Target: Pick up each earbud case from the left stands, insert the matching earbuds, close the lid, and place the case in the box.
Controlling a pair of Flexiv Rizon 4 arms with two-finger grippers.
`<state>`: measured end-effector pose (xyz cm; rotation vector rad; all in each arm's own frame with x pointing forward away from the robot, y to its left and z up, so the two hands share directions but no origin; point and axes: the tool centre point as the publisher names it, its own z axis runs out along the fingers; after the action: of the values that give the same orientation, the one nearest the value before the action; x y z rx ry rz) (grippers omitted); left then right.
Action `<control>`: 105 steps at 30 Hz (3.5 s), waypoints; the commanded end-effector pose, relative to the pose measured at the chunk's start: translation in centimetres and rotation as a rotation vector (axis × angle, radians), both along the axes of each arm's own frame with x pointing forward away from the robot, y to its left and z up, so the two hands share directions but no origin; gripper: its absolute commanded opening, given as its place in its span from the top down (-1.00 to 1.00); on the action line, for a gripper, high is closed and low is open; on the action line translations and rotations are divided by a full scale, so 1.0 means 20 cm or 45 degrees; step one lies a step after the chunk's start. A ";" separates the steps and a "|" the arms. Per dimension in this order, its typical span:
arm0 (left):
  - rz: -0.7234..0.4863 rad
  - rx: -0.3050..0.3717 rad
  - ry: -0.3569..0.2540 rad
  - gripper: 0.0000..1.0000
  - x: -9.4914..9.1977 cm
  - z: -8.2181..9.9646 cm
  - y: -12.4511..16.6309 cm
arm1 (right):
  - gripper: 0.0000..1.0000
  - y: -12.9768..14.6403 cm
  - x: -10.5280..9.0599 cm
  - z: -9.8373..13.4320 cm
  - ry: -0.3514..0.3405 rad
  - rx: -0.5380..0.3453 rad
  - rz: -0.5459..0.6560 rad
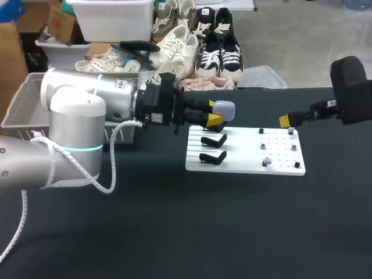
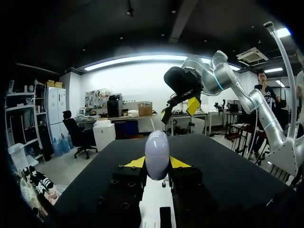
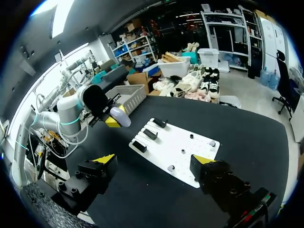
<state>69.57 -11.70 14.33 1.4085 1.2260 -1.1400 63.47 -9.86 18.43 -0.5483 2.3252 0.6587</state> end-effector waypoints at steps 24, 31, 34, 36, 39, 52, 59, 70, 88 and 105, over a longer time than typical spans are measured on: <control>-0.006 -0.011 -0.010 1.00 0.00 -0.01 -0.01 | -1.00 0.42 0.08 -0.03 0.031 -0.163 0.126; -0.006 -0.011 -0.010 1.00 0.00 -0.01 -0.01 | -1.00 0.48 0.17 -0.06 0.022 -0.207 0.084; -0.006 -0.011 -0.010 1.00 0.00 -0.01 -0.01 | -1.00 0.50 0.19 -0.06 0.022 -0.211 0.085; -0.006 -0.011 -0.010 1.00 0.00 -0.01 -0.01 | -1.00 0.51 0.20 -0.07 0.022 -0.215 0.083; -0.006 -0.011 -0.010 1.00 0.00 -0.01 -0.01 | -1.00 0.53 0.22 -0.07 0.022 -0.223 0.077; -0.006 -0.011 -0.010 1.00 0.00 -0.01 -0.01 | -1.00 0.53 0.28 -0.10 0.025 -0.234 0.053; -0.006 -0.011 -0.010 1.00 0.00 -0.01 -0.01 | -1.00 0.52 0.30 -0.11 0.022 -0.237 0.040; -0.006 -0.011 -0.010 1.00 0.00 -0.01 -0.01 | -1.00 0.52 0.31 -0.09 -0.008 -0.226 0.021; -0.006 -0.011 -0.010 1.00 0.00 -0.01 -0.01 | -1.00 0.51 0.35 0.08 -0.151 -0.305 -0.036; -0.006 -0.011 -0.010 1.00 0.00 -0.01 -0.01 | -1.00 0.00 0.39 0.02 -0.064 -0.922 -0.321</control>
<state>69.61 -11.81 14.20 1.4098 1.2133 -1.1402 71.53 -9.64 18.53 -0.6967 2.5019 0.1197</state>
